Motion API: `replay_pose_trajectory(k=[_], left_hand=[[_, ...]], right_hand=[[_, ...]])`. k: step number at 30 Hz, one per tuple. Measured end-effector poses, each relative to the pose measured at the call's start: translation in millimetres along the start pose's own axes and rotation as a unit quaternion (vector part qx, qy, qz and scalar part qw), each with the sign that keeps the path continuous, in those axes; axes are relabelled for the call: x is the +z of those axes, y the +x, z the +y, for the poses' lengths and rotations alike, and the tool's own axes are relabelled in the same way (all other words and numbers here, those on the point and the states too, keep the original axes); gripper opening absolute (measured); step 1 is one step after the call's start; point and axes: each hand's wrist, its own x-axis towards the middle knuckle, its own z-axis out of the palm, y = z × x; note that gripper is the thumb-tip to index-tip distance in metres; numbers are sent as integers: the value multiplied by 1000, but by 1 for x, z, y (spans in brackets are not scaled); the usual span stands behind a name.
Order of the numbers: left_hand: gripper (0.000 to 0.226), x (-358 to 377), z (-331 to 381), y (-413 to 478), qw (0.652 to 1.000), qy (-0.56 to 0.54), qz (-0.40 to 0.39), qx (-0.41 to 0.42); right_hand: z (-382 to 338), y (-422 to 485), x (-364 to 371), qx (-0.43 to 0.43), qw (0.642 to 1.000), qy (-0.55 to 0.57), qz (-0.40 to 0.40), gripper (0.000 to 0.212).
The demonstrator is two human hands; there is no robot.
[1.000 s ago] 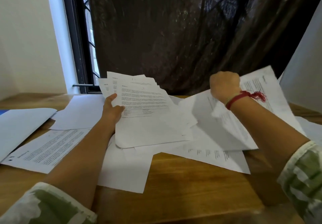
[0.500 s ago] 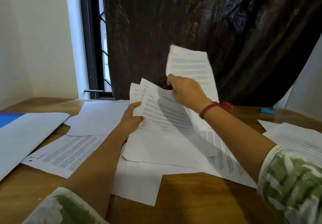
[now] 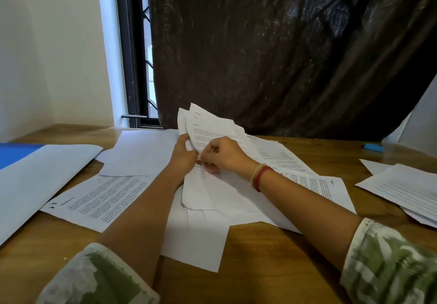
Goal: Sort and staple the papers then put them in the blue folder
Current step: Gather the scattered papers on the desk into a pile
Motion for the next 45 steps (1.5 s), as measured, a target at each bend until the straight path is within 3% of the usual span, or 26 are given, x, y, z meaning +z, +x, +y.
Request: replay_pose_trajectory(k=[2,3,7,10,14,18,22,28,30,32,35,37,40,43,45], left_hand=[[49,-2,0,0,1000,3,2,7],[49,-3,-1,1,1000,4,3,7],[52,-2,-1,2,1000,8,4,-9],[51,-1,-2,3,999,30,4,-14],[43,-1,-4,2,1000,4,-2,-15],[57,-4,-6,1,1000,-4,-30,2],[65,-7,-4,1,989,-121,-77,-31],[63,0,-5,-1,998,-4,-36,-45],[64,1,-6,2,998,-6,-34,-51],[65,-1,-5,3,998,-1,-27,-52],[65,-2,-6,6,998,4,-24,-55],[64,-2,-6,6,998,3,-20,-53],[63,-2,-6,8,999,6,-14,-50],[63,-2,-6,9,999,3,-13,-46],[63,-2,-6,9,999,3,-10,-46]], right_hand=[[-8,-3,-5,54,982,173,-57,28],[-8,-6,-8,57,975,204,-64,31],[25,-18,-32,-65,997,-22,-38,26],[46,-36,-36,-7,985,-106,-139,43],[39,-47,-22,-45,970,-166,-172,61],[28,-50,-14,-45,985,-69,-152,58],[32,-56,-33,-49,990,42,-126,52],[25,-65,-41,-1,983,128,-134,47],[23,-60,-55,37,990,111,-76,33],[35,-47,-80,57,997,-50,34,30],[65,-43,-132,159,922,-351,50,32],[83,-54,-161,280,888,-364,12,39],[95,-71,-184,433,856,-272,-76,66],[108,-70,-188,457,845,-237,-145,94],[111,-70,-182,434,853,-266,-117,87]])
